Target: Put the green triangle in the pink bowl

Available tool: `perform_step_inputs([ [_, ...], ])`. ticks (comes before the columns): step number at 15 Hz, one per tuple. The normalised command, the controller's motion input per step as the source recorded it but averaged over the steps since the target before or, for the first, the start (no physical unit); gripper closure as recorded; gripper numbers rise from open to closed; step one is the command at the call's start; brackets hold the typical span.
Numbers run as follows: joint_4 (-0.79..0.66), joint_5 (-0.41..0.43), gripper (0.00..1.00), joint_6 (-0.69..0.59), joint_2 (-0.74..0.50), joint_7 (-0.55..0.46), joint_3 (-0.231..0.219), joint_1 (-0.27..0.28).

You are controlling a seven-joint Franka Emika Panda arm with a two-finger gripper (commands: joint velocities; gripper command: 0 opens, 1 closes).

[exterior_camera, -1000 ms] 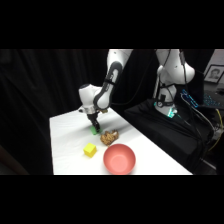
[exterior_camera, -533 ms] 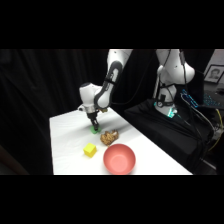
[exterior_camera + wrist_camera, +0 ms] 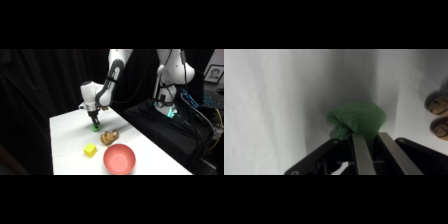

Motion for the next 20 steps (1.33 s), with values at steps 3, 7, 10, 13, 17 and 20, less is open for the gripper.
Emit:
perform_step_inputs([
  [3,-0.22,-0.196,0.95,-0.21,-0.45,0.16,-0.12,0.133],
  [7,-0.15,-0.176,0.95,-0.3,-0.42,0.17,-0.104,0.149],
  [10,-0.1,-0.158,0.95,-0.33,-0.37,0.18,-0.084,0.147],
  [13,-0.08,-0.141,0.95,-0.3,-0.33,0.18,-0.068,0.141],
  [17,-0.14,-0.121,0.95,-0.21,-0.34,0.24,-0.034,0.153],
  [20,-0.19,-0.084,0.95,-0.12,-0.32,0.24,0.022,0.151],
])
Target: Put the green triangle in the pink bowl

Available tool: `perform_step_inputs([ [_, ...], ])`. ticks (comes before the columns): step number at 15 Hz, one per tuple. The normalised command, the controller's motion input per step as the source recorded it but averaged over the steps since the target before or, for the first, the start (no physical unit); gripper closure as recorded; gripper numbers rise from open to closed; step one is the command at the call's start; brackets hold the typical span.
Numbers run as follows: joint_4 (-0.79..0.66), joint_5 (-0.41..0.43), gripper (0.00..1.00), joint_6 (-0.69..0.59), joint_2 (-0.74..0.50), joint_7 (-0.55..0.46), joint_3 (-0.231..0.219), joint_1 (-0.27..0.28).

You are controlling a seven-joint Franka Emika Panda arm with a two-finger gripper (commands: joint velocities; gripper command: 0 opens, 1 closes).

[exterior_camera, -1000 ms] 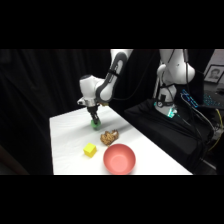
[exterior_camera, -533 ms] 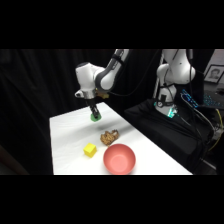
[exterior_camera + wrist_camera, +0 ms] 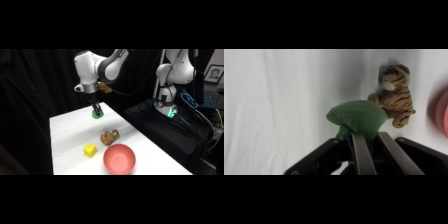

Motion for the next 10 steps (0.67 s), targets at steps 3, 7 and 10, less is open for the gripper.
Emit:
perform_step_inputs([
  [3,-0.23,-0.017,0.95,-0.05,-0.3,0.21,0.062,0.134],
  [7,-0.21,0.002,0.95,0.01,-0.25,0.22,0.075,0.13],
  [10,-0.15,0.014,0.95,0.03,-0.19,0.23,0.089,0.14],
])
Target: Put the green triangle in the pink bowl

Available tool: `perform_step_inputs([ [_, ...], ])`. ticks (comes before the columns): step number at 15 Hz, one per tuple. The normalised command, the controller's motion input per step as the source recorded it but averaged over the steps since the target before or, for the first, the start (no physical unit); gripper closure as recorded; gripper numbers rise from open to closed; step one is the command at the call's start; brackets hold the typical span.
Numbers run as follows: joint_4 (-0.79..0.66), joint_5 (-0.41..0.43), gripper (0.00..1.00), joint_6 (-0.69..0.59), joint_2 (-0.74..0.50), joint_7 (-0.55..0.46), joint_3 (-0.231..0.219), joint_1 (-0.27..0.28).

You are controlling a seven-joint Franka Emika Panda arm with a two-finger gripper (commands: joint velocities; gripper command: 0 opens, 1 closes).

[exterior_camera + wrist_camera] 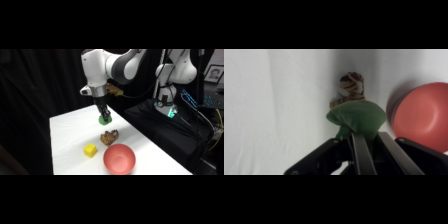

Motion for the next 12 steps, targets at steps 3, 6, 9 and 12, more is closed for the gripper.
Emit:
perform_step_inputs([
  [3,-0.11,0.051,0.95,0.06,-0.14,0.22,0.099,0.141],
  [6,-0.1,0.063,0.95,0.12,-0.09,0.2,0.089,0.126],
  [9,-0.09,0.075,0.95,0.16,-0.07,0.16,0.078,0.105],
  [12,-0.02,0.061,0.95,0.18,0.02,0.14,0.063,0.09],
])
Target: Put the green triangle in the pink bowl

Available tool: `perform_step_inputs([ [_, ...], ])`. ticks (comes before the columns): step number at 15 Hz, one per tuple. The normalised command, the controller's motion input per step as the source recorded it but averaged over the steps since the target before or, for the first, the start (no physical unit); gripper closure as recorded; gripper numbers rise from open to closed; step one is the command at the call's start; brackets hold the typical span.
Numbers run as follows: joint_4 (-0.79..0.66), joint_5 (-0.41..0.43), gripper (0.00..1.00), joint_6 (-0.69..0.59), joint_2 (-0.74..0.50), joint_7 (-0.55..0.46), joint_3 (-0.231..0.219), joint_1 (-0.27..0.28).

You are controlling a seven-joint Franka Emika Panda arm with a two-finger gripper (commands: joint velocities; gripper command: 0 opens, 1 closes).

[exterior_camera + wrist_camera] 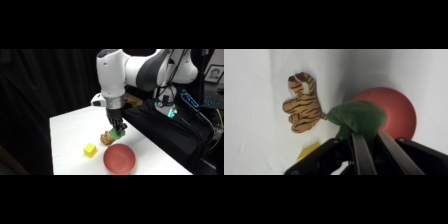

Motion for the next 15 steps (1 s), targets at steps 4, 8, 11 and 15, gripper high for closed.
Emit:
perform_step_inputs([
  [4,0.0,0.047,0.95,0.26,0.11,0.12,0.047,0.081],
  [8,0.01,0.043,0.95,0.29,0.14,0.09,0.032,0.071],
  [11,0.03,0.025,0.95,0.28,0.15,0.06,0.004,0.055],
  [15,0.03,0.048,0.95,0.26,0.13,0.01,-0.003,0.037],
])
